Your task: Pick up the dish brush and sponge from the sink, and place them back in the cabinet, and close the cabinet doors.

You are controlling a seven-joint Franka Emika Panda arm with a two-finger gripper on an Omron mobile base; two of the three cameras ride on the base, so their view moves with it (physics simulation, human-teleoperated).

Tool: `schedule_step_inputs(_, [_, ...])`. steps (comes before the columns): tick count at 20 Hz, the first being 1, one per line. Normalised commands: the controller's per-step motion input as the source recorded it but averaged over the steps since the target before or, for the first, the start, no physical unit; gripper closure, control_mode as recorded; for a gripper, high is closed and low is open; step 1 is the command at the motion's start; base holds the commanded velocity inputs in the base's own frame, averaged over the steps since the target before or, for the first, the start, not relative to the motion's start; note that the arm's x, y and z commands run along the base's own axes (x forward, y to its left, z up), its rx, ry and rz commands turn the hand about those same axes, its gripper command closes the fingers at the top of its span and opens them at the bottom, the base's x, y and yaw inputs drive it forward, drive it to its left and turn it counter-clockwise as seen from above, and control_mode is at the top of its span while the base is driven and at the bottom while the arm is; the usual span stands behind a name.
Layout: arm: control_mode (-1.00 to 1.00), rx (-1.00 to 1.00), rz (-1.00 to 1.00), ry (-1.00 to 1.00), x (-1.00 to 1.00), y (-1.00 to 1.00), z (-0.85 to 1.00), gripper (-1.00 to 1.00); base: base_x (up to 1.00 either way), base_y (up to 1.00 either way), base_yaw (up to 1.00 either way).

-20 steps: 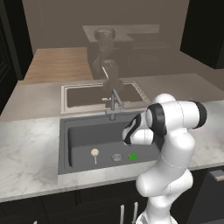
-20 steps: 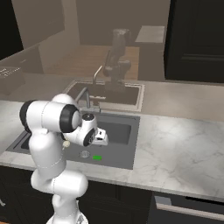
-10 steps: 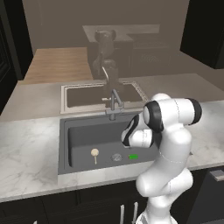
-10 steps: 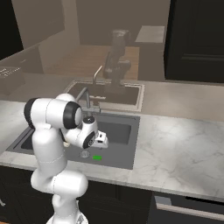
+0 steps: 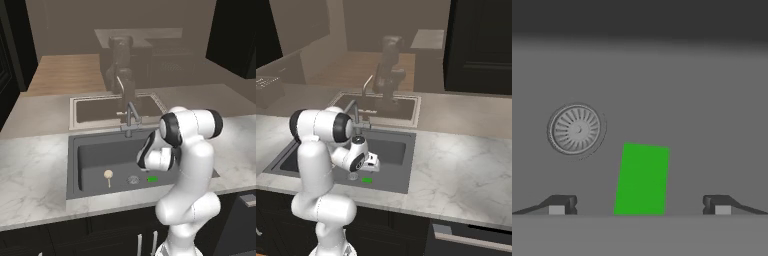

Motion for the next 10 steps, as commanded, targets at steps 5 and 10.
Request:
schedule_step_inputs(5, [-1.0, 0.0, 0.0, 0.0, 0.05, 0.0, -0.29, -1.0, 0.0, 0.0, 0.0])
schedule_step_inputs(10, [-1.0, 0.0, 0.0, 0.0, 0.01, 0.0, -0.31, -1.0, 0.0, 0.0, 0.0])
